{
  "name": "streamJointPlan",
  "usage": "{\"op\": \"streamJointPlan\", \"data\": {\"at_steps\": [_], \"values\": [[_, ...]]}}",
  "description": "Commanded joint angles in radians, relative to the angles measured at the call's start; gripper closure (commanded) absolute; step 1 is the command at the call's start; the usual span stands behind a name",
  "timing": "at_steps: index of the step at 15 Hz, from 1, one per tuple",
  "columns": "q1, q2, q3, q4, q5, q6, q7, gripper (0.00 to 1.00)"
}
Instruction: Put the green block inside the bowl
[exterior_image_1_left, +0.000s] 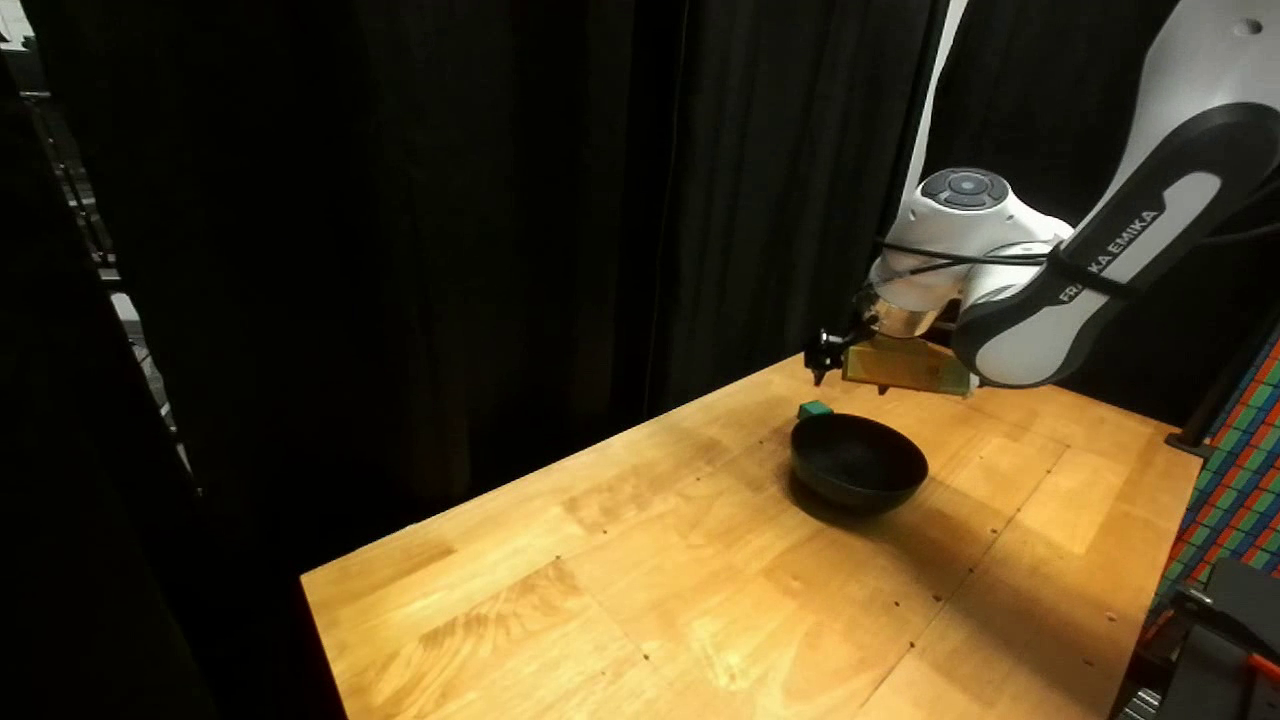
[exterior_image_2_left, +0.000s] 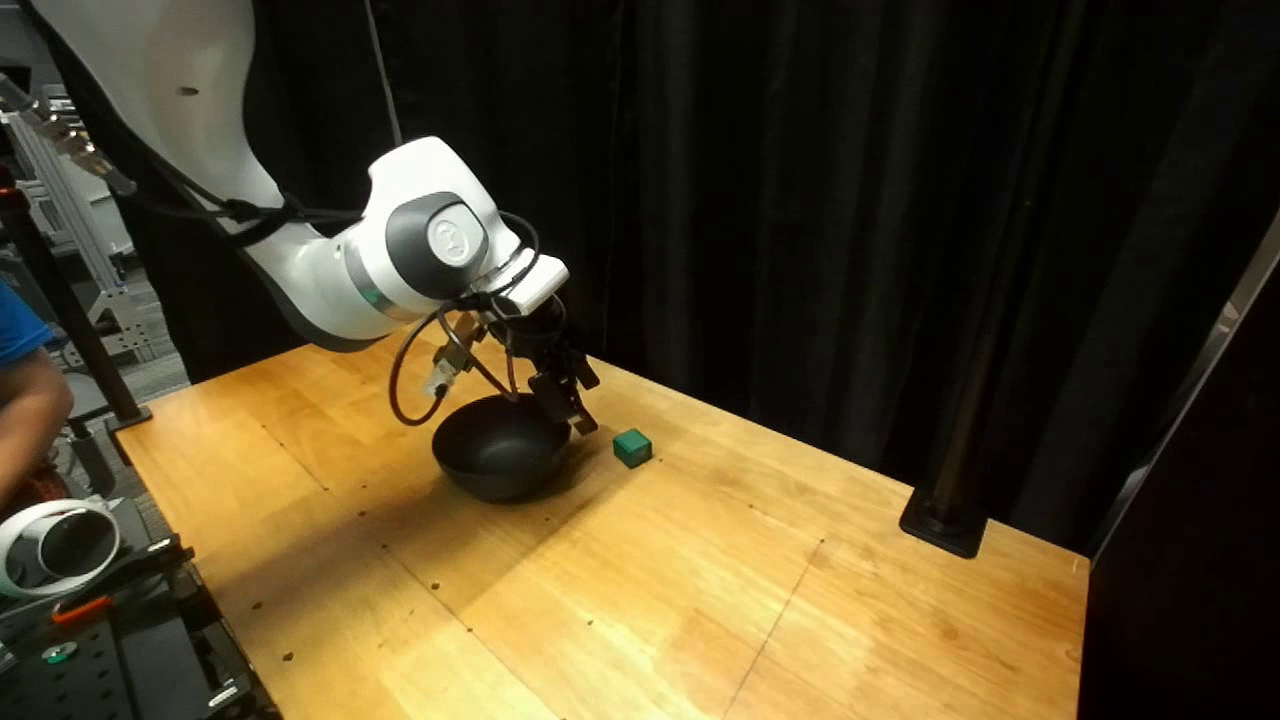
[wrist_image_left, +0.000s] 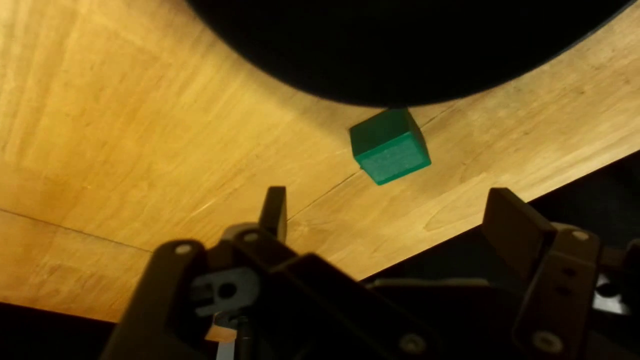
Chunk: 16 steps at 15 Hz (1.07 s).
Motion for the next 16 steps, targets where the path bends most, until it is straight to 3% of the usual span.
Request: {"op": "streamJointPlan", "data": {"at_steps": [1,7,10,11,16], "values": [[0.015,0.08,0.006,0.06,0.021,0.009,0.043,0.0],[0.019,0.167,0.0,0.108,0.021,0.013,0.094,0.0],[0.011,0.142,0.013,0.076,0.011,0.0,0.08,0.0],[0.037,0.156,-0.006,0.073,0.086,0.009,0.024,0.0],[0.038,0.174,-0.017,0.088,0.104,0.014,0.021,0.0]]}}
